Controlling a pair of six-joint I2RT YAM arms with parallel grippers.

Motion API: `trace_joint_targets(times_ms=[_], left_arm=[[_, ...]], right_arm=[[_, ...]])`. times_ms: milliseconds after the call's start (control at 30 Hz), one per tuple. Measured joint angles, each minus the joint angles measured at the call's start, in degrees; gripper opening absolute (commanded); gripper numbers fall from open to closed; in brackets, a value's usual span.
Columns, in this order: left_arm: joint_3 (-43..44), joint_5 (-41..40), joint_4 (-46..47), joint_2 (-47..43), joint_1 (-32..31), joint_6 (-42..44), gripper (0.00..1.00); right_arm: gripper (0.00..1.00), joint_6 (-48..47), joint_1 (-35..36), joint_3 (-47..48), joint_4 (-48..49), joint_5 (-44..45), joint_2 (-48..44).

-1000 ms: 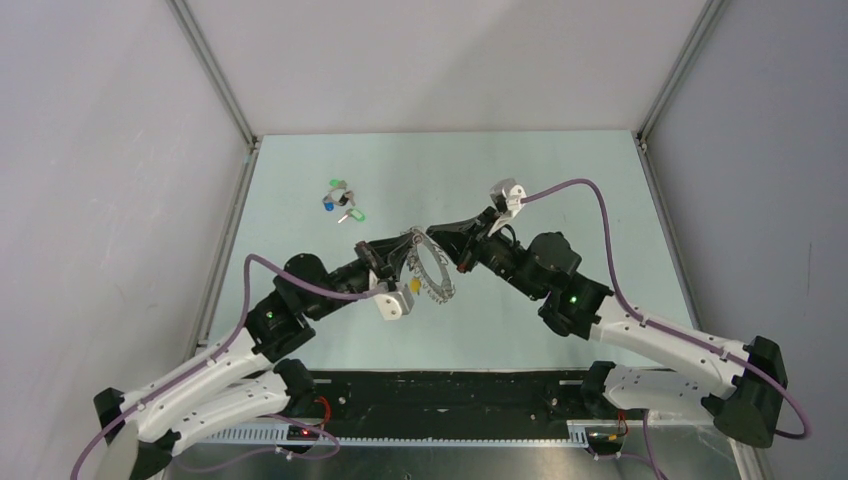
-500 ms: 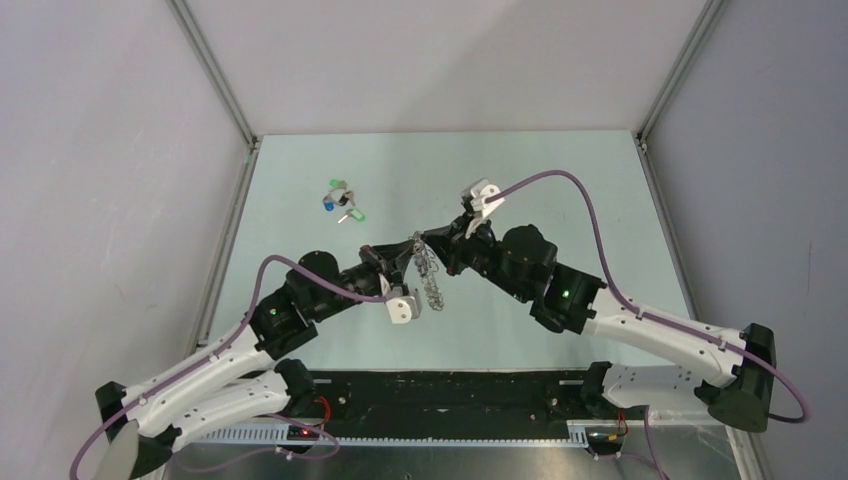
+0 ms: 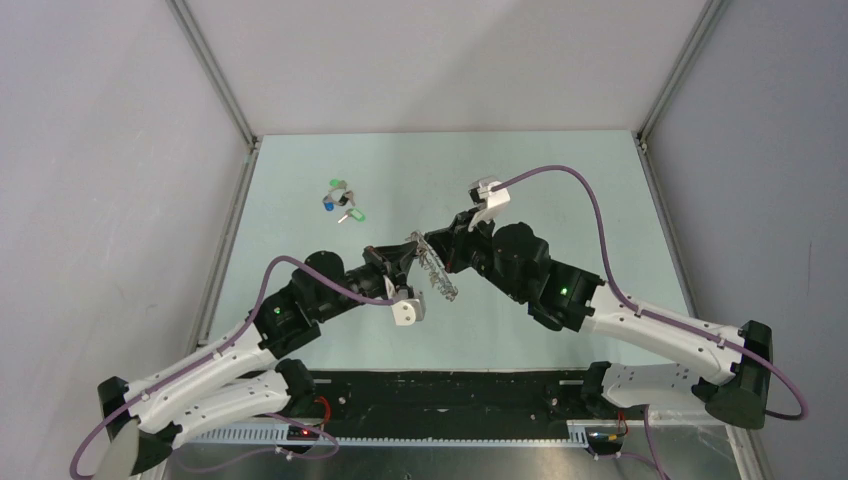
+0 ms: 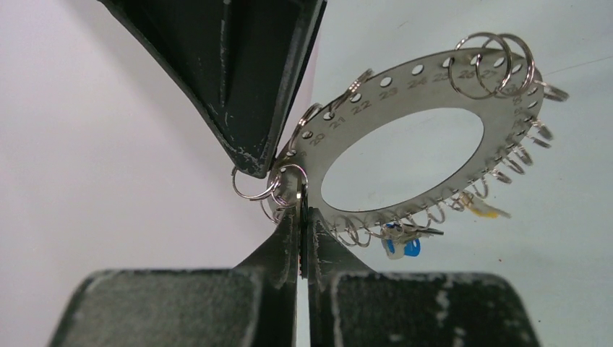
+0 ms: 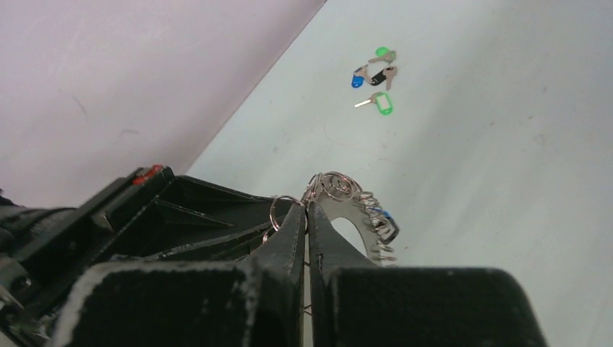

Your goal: Remove the keys from the keyring

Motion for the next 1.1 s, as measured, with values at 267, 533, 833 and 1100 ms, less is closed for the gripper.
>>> trace_joint_targets(times_ms=[267, 533, 833, 1100], left_arm=[[0.0, -0.2, 0.5, 1.0, -0.7, 1.0, 0.00], [0.1, -2.1, 0.3, 1.9, -2.5, 2.7, 0.00], [0.1, -0.5, -3.1, 1.8, -3.4, 2.4, 0.00], [0.1, 1.1, -3.5, 0.2, -3.4, 2.4, 0.00]], right_arm=[[0.00, 15.3, -0.4, -3.5, 1.0, 2.3, -2.6], [0.20, 36.9, -1.5, -9.1, 2.7, 2.9, -5.5], [0.43, 31.9, -2.6, -12.9, 8.4, 5.0, -11.7], [0.45, 2.5, -4.3, -18.0, 13.1, -5.9, -17.4]])
